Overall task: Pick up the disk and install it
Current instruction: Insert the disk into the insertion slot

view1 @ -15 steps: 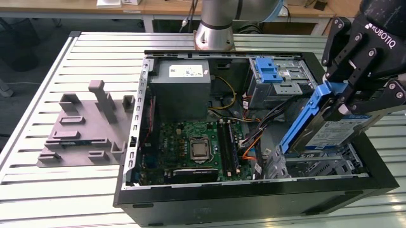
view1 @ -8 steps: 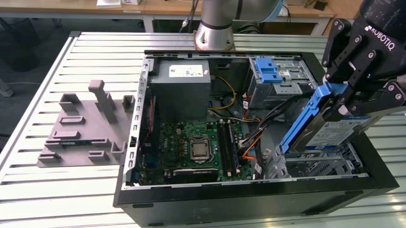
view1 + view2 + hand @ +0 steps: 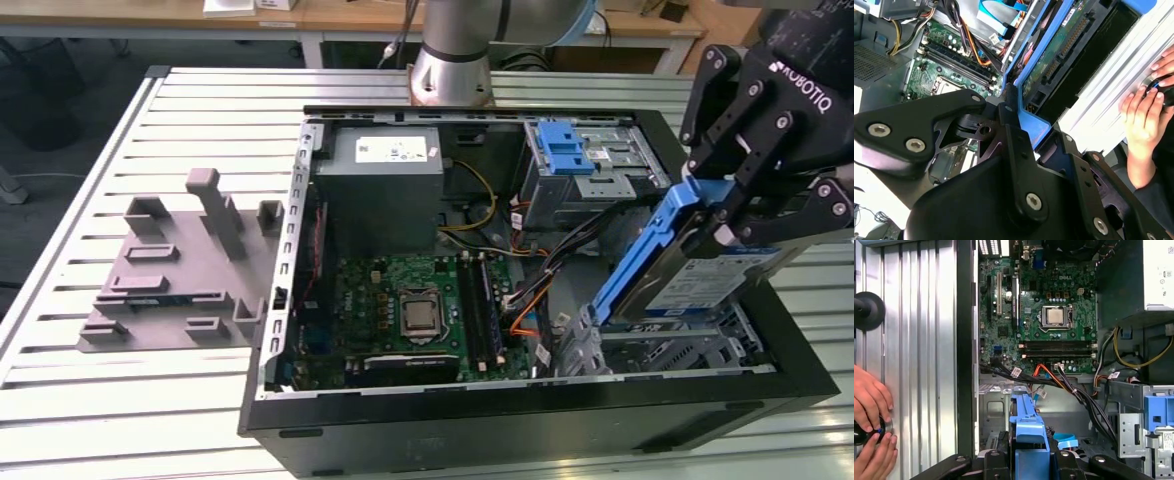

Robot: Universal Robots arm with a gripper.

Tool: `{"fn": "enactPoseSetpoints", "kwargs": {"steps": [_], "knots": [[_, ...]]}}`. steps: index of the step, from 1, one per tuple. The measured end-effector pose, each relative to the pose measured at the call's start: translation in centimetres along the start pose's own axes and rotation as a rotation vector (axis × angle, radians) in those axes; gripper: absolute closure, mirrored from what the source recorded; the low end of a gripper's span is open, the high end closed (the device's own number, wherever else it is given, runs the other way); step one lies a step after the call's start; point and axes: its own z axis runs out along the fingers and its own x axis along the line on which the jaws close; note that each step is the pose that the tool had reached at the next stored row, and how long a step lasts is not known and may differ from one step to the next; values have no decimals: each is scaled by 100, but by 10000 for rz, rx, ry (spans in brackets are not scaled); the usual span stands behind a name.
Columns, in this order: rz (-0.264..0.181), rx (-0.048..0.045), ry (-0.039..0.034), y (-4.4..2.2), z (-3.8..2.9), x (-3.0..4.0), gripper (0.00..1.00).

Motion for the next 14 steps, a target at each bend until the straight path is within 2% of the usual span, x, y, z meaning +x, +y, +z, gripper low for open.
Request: {"fn": "enactPoseSetpoints", "kwargs": {"steps": [14], "knots": [[-56,-1,2,14,78,2,64]]}}
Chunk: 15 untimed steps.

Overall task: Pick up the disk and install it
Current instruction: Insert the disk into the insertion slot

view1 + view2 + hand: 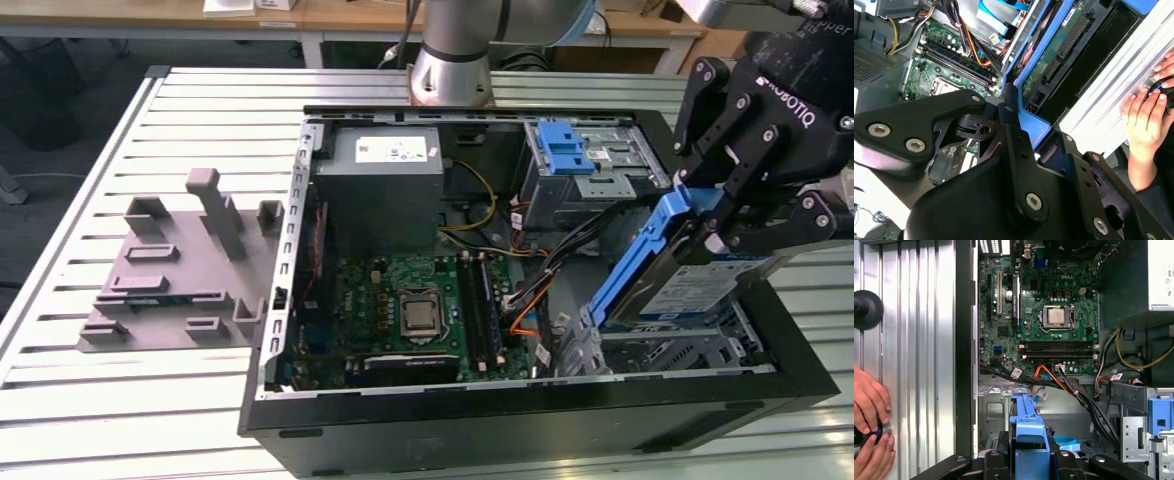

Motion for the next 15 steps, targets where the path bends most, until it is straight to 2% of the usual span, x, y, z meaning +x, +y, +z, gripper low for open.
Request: {"fn": "enactPoseSetpoints", "kwargs": {"steps": [15], "knots": [[0,0,0,-4,142,2,64]]}}
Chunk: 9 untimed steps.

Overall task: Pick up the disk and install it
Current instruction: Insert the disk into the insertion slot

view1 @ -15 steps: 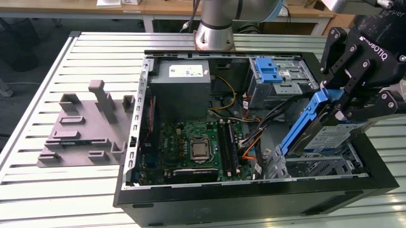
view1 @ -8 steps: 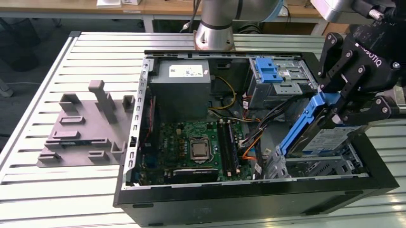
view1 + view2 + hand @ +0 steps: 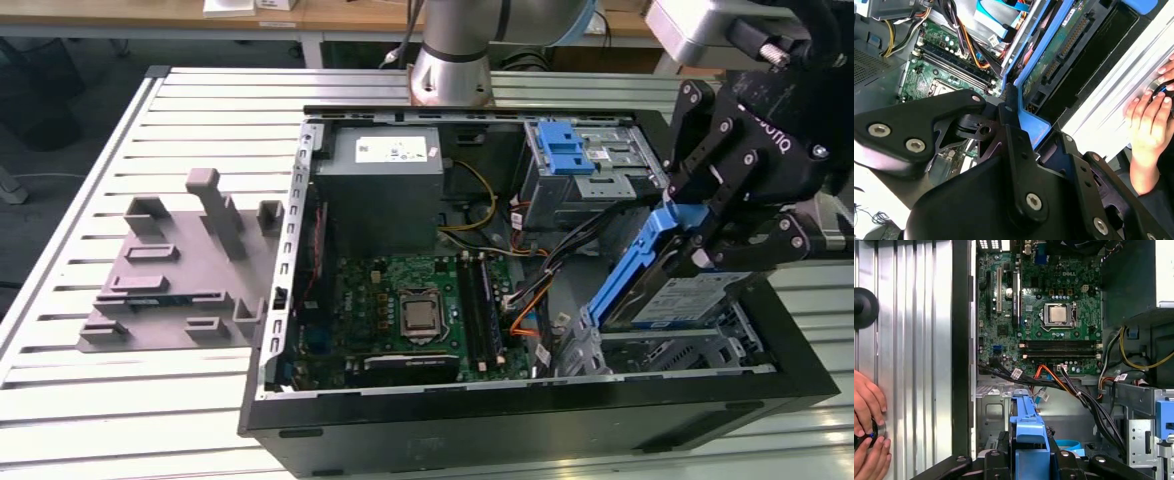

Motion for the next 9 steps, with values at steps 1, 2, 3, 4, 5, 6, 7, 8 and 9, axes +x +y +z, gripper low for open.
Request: {"fn": "enactPoseSetpoints", "kwargs": {"steps": [1,2,3,4,5,6,7,8,9], "knots": [[0,0,0,0,9,0,64],[0,0,1,-1,18,0,64],[0,0,0,-1,26,0,64],[0,0,2,-1,33,0,64],[0,0,2,-1,40,0,64],[0,0,2,-1,47,0,64],[0,0,3,-1,54,1,64],[0,0,3,-2,61,1,64],[0,1,3,-2,69,1,64]]}}
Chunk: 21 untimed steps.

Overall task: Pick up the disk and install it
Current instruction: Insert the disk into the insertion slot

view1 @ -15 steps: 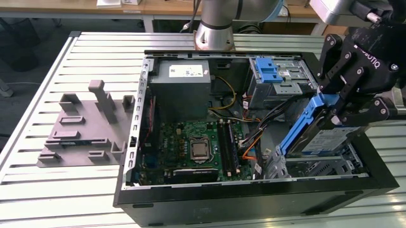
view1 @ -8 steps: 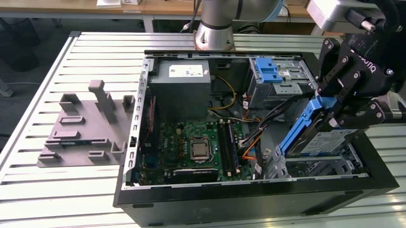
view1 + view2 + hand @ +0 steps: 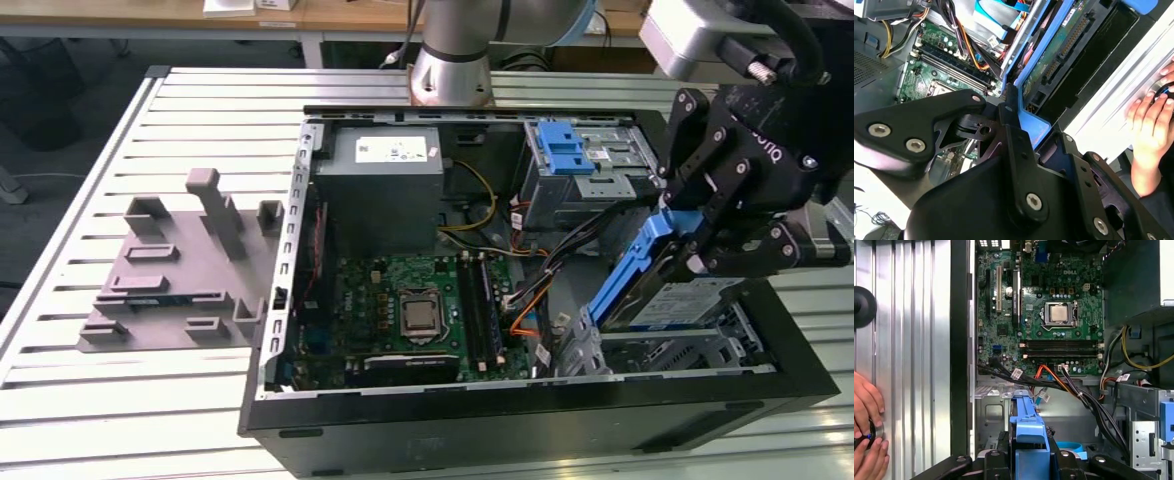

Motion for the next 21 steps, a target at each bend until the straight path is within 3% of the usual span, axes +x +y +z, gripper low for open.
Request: {"fn": "enactPoseSetpoints", "kwargs": {"steps": [21], "knots": [[0,0,6,-5,209,3,64]]}}
